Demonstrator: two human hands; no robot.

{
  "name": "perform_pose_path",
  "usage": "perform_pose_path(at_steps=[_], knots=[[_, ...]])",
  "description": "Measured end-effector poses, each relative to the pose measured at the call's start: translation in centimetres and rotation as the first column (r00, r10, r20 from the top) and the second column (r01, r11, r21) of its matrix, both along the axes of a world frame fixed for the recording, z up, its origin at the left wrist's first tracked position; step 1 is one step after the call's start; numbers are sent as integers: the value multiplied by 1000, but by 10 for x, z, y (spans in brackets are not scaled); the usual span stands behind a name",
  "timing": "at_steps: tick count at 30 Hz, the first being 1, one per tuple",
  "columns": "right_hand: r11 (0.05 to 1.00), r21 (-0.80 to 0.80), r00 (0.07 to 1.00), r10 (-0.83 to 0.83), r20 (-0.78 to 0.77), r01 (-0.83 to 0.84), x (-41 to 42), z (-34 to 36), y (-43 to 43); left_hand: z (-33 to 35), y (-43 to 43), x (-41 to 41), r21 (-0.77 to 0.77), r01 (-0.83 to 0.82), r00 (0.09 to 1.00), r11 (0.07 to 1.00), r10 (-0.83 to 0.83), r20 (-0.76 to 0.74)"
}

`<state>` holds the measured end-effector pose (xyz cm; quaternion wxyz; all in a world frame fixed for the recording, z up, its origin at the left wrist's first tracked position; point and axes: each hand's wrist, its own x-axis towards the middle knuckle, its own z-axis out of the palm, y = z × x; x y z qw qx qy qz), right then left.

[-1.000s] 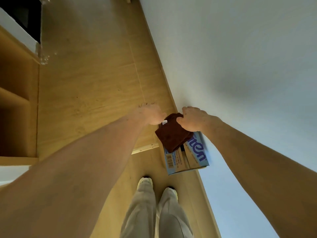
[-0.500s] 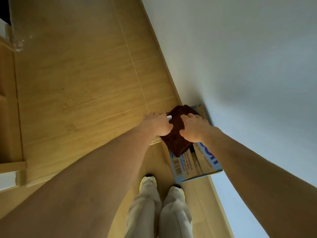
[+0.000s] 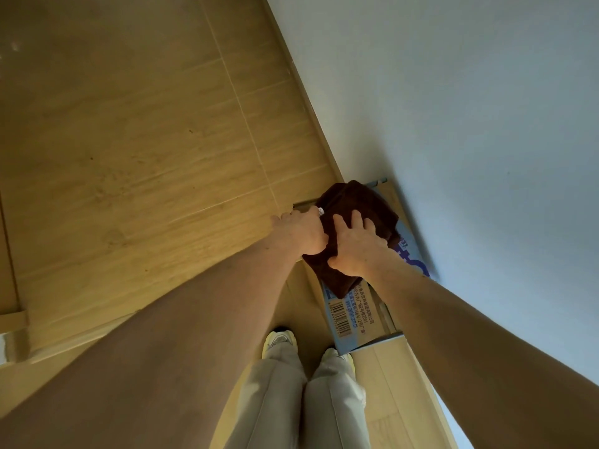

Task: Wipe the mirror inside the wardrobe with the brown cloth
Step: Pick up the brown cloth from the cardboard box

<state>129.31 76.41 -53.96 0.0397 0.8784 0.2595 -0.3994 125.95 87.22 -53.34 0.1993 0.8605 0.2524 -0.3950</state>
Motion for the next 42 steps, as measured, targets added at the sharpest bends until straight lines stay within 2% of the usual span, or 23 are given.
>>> perform_pose_path(at_steps=[4, 7, 10, 14, 20, 22, 26, 29, 31, 34, 37, 40, 42], knots=[[1000, -23, 1000, -7, -13, 7, -4, -8, 2, -8, -4, 4, -26, -57, 998, 998, 56, -33], [1000, -31, 1000, 4, -14, -4, -4, -10, 4, -13, -7, 5, -45, -109, 994, 993, 109, 3], [1000, -23, 1000, 5, -29, -6, -4, -7, 4, -10, -8, 6, -133, -228, 971, 965, 235, 41], [999, 10, 999, -41, -33, 41, -8, -6, -4, 5, -10, 10, -284, -448, 885, 848, 465, -7], [975, 148, 986, -163, -21, 164, -16, -5, -12, 19, -17, 15, -417, -558, 799, 717, 601, -37], [972, 195, 991, -135, 7, 131, -12, 1, -13, 27, -18, 14, -441, -546, 802, 712, 597, -30], [982, 177, 996, -77, 55, 66, 3, 30, -16, 52, -18, 13, -445, -350, 917, 825, 398, 16], [980, 195, 995, -47, 83, 30, 13, 57, -16, 76, -17, 13, -359, -105, 990, 927, 132, 52], [978, 208, 996, -9, 94, -10, 18, 78, -13, 89, -18, 11, -254, 30, 990, 967, 7, 144], [972, 221, 992, 59, 108, -82, 22, 114, -3, 104, -17, 4, -71, 9, 962, 997, 11, 274], [957, 257, 986, 108, 130, -139, 23, 153, 6, 134, -9, -3, 123, 32, 924, 992, -77, 375], [944, 285, 979, 126, 163, -169, 21, 188, 16, 170, 2, -10, 314, 74, 890, 947, -205, 408], [927, 314, 972, 152, 178, -202, 16, 213, 23, 194, 9, -16, 393, 61, 887, 917, -230, 400]])
